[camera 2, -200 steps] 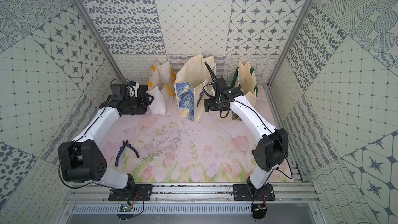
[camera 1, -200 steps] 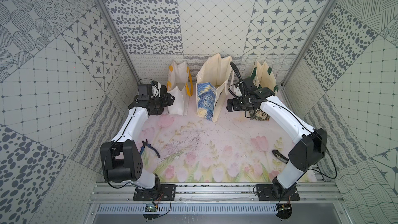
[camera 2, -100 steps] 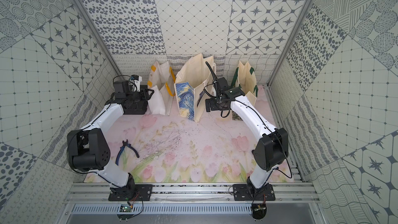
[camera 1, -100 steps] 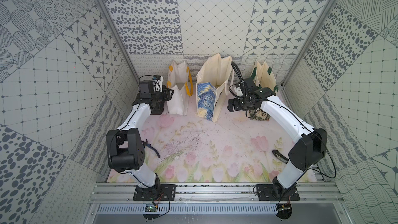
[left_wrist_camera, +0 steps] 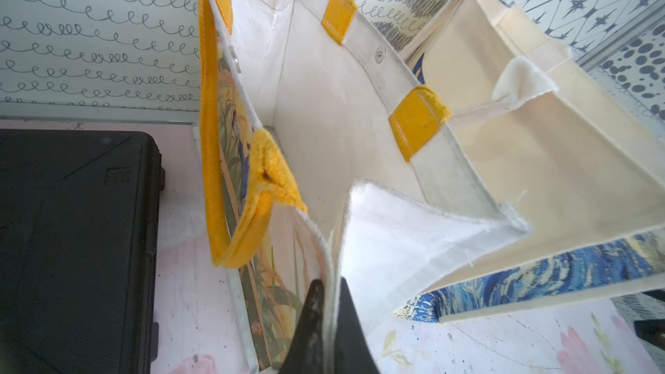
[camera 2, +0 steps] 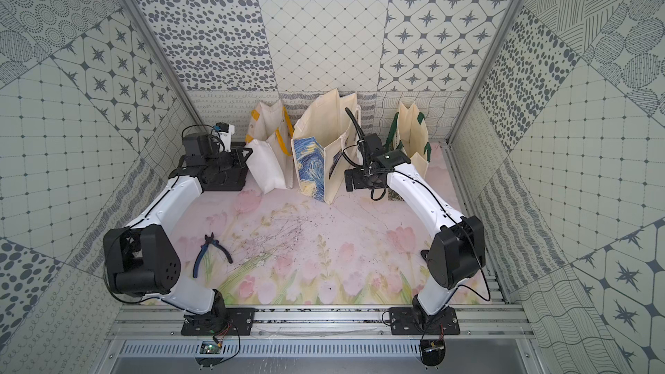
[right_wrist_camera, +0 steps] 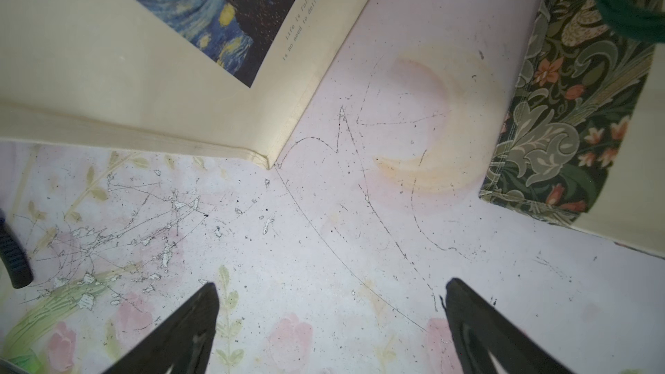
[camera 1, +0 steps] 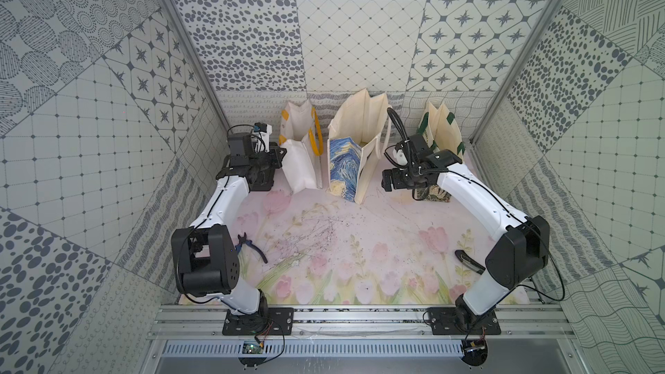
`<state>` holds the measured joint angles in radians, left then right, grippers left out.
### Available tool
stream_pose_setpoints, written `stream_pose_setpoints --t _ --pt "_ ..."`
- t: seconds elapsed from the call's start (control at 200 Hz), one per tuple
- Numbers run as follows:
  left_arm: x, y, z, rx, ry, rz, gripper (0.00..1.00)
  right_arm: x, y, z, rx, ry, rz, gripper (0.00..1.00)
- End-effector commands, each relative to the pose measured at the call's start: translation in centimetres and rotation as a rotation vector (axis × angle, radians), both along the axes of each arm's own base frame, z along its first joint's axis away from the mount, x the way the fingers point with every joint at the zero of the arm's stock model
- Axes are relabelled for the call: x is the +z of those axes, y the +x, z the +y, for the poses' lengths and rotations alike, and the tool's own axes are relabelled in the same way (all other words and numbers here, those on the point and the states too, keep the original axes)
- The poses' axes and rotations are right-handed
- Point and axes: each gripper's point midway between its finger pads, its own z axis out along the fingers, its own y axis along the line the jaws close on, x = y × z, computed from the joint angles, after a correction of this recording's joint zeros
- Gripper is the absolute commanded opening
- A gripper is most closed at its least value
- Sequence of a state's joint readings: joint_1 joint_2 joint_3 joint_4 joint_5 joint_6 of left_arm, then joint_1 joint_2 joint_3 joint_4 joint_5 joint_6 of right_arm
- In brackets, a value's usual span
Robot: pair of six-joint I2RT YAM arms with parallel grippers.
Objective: Put away the canvas bag
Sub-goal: Move the canvas bag to the center of the board.
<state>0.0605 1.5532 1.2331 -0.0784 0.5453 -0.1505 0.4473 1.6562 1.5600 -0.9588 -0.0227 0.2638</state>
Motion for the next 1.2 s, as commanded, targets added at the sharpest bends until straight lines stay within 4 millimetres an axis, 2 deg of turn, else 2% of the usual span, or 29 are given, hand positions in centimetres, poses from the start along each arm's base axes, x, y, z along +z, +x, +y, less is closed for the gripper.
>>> stream_pose_setpoints --t 0.0,0.215,0.425,0.5,0.62,0.76,0.896,1.056,1.196 --pt "2.5 -2.8 -1.2 -0.027 -0.105 -0.015 0.0 1.7 -0.7 -0.2 -0.015 0.044 -0.037 0.99" --pt "3.7 -8.5 -1.8 -0.003 -0.119 0.028 0.0 2.4 -2.9 -0.5 0.003 0.053 -0.032 0.99" --pt "2.4 -14.5 -3.7 -0.042 -0.066 0.103 0.0 2.3 -5.7 -0.1 0.036 0.047 -0.007 0.99" --pt "2.6 -16.7 -3.9 -0.031 -0.078 0.095 0.0 2.4 -6.8 0.3 0.06 0.033 -0.005 0.99" --pt "1.0 -20.4 -4.4 -0.034 -0.108 0.14 0.0 2.7 -8.5 0.9 0.082 0.042 -0.021 0.99" --pt "-0.2 -23.8 -5.3 -0.063 -0.186 0.158 0.0 2.8 -10.4 1.2 0.105 0.04 -0.044 0.99" --pt "-1.2 -26.4 -6.4 -0.108 -0.272 0.177 0.0 2.6 -11.8 1.2 0.118 0.026 -0.052 0.99" --pt "0.9 -28.2 -8.1 -0.19 -0.373 0.182 0.0 2.5 -13.0 1.1 0.116 0.031 -0.062 0.99" --pt "1.2 -28.9 -9.2 -0.239 -0.416 0.279 0.0 2.6 -13.4 1.0 0.119 0.031 -0.067 0.99"
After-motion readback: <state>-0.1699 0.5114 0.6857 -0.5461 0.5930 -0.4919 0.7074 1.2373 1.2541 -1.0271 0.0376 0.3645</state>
